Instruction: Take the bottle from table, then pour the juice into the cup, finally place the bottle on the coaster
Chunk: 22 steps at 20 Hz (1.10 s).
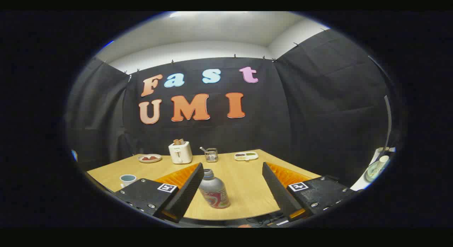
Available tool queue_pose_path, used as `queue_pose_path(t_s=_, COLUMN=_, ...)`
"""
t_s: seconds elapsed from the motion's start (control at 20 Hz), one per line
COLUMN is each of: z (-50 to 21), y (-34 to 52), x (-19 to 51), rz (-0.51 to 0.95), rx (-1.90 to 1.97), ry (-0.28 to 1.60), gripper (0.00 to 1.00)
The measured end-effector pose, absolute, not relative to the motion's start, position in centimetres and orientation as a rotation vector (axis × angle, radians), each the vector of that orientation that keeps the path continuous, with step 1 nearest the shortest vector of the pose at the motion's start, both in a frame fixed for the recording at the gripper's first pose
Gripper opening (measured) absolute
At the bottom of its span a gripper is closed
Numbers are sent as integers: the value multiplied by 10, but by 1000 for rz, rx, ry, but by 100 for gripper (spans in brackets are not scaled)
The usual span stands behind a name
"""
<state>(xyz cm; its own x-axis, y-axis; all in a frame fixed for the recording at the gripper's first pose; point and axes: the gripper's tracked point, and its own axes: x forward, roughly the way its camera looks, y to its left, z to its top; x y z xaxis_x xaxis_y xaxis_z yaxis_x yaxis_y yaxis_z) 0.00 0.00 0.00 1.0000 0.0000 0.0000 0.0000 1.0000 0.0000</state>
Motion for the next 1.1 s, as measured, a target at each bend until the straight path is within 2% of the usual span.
queue_pose_path(t_s=0.5, z=10, y=27, x=1, rz=-26, rx=-81, ry=3, gripper=98)
queue_pose_path(t_s=1.1, z=-5, y=38, x=-4, rz=36, rx=-70, ry=16, gripper=99)
